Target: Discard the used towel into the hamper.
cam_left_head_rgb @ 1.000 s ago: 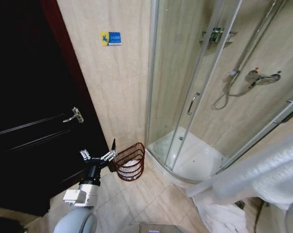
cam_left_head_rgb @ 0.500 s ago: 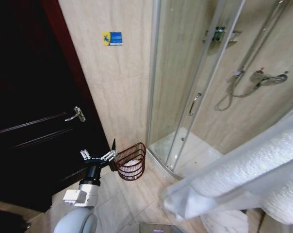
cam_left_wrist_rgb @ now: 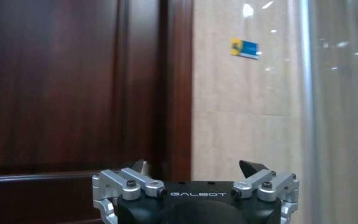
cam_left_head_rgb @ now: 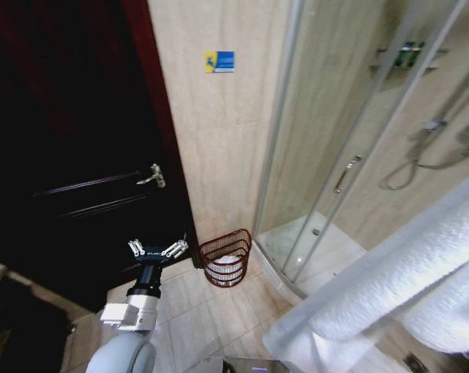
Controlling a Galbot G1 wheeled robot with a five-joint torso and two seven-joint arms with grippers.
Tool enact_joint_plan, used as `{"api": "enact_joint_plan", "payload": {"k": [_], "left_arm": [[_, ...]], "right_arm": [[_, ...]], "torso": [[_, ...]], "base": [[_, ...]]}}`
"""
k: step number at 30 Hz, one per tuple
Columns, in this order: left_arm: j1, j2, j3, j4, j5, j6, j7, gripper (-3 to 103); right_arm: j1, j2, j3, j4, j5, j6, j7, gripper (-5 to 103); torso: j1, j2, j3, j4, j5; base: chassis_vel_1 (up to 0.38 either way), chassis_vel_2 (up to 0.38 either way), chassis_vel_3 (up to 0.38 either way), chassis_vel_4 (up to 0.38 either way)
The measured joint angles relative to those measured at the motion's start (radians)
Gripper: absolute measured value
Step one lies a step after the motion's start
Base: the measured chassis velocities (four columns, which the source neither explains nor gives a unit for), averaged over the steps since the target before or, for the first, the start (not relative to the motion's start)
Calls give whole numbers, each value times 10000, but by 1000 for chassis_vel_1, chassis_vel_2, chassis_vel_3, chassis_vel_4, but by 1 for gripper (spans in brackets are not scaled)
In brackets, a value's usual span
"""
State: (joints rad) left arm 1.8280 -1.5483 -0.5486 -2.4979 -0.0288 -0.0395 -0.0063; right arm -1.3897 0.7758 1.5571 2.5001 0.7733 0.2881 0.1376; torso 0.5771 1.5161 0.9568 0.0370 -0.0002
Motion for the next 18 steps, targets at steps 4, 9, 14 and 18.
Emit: {"api": "enact_joint_plan", "payload": {"k": [4,9,14,18], "left_arm": [[0,0,-1,0,0,0,0,100],[0,-1,-1,0,0,0,-1,100],[0,-2,0,0,0,0,-1,100],[1,0,-1,0,0,0,-1,100]], "right_arm": [[58,-252,296,0,756,148,-267,3],[1297,-1173,47,-766,1472,191,-412,3],[2797,-1639,-831,-1267,1473,-134,-232,3],[3518,-1870,-1149,-1555,1336,-596,-30,3]], "torso": [[0,0,0,0,4],[0,0,1,1,5],[0,0,1,4,2],[0,0,2,6,3]], "base": [[126,133,118,119],[119,124,134,128],[108,95,127,127],[61,76,59,39]]}}
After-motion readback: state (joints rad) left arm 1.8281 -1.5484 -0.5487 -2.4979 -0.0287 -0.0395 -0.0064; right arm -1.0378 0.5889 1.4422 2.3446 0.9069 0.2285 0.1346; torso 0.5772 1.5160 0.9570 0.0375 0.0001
